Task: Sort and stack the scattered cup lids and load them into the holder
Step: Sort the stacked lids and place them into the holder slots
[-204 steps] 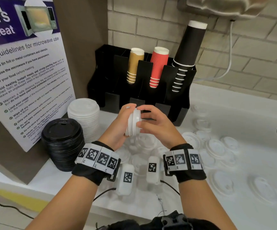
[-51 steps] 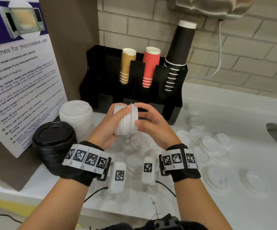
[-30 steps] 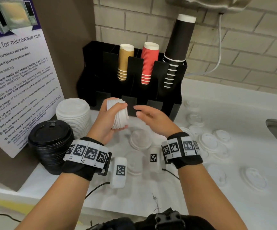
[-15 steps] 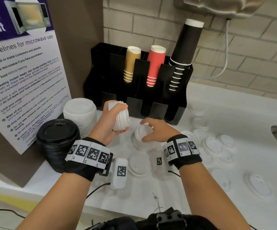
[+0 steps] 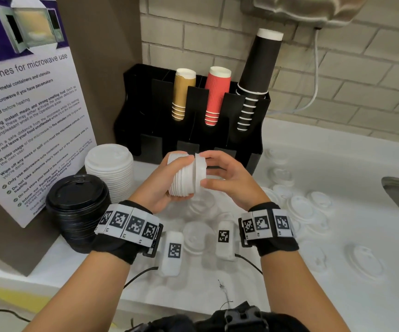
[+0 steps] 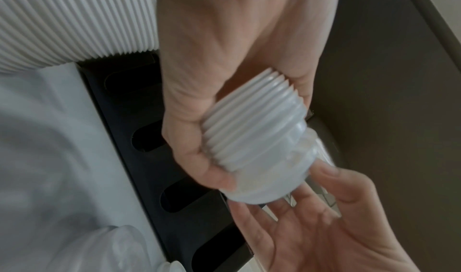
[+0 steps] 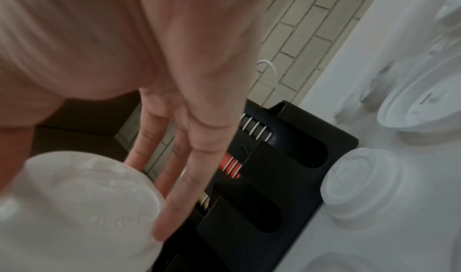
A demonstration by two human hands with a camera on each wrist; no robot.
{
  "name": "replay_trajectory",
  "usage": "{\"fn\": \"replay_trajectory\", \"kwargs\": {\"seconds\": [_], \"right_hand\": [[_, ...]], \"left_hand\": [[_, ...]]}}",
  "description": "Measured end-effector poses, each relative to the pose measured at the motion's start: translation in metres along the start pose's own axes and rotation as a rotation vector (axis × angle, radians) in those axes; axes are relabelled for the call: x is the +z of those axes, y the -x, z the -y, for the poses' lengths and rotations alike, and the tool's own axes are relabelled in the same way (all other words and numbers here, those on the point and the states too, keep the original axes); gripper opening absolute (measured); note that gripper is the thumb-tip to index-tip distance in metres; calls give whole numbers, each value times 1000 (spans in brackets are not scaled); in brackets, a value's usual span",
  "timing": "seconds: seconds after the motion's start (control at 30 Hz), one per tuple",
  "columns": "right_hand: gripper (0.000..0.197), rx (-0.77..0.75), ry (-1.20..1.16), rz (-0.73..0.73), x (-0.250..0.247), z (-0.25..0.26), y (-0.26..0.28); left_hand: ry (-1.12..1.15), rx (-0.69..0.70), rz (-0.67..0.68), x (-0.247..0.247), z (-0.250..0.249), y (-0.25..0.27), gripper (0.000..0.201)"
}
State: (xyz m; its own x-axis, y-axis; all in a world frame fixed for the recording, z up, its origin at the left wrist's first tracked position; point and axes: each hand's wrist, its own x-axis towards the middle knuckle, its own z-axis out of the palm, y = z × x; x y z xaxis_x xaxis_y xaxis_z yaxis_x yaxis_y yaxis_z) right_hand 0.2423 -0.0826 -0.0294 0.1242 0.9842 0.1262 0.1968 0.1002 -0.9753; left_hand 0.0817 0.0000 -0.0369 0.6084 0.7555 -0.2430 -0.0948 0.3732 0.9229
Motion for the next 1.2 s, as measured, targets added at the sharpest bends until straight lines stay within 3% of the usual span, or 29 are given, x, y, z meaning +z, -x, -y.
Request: {"fn": "replay_trajectory", "kwargs": {"seconds": [0.3, 0.53, 0.67, 0.73, 0.8, 0.87, 0.93, 1.07, 1.2], "right_hand": [[51, -43, 76, -5, 9, 3, 1], [50, -55, 71, 10, 10, 4, 0], [42, -4, 37, 53, 7, 1, -6], [38, 82, 161, 34, 2, -1, -13], [44, 185, 480, 67, -5, -8, -21], [58, 316, 808, 197, -5, -16, -27], [74, 391, 987, 315, 1, -26, -32], [75, 398, 1112, 395, 13, -39, -40], [62, 342, 988, 268, 0, -37, -37]], "left_hand": [[-30, 42, -39, 3, 0, 4, 34], [-2, 49, -14, 0, 2, 6, 58], [6, 83, -55, -3, 3, 2, 44], [17, 108, -104, -6, 3, -1, 34], [31, 120, -135, -9, 2, -3, 29], [30, 127, -143, -11, 3, -5, 28], [25, 127, -144, -10, 3, -6, 29], [17, 116, -147, -9, 5, -5, 31], [15, 109, -160, -15, 5, -4, 37]]}}
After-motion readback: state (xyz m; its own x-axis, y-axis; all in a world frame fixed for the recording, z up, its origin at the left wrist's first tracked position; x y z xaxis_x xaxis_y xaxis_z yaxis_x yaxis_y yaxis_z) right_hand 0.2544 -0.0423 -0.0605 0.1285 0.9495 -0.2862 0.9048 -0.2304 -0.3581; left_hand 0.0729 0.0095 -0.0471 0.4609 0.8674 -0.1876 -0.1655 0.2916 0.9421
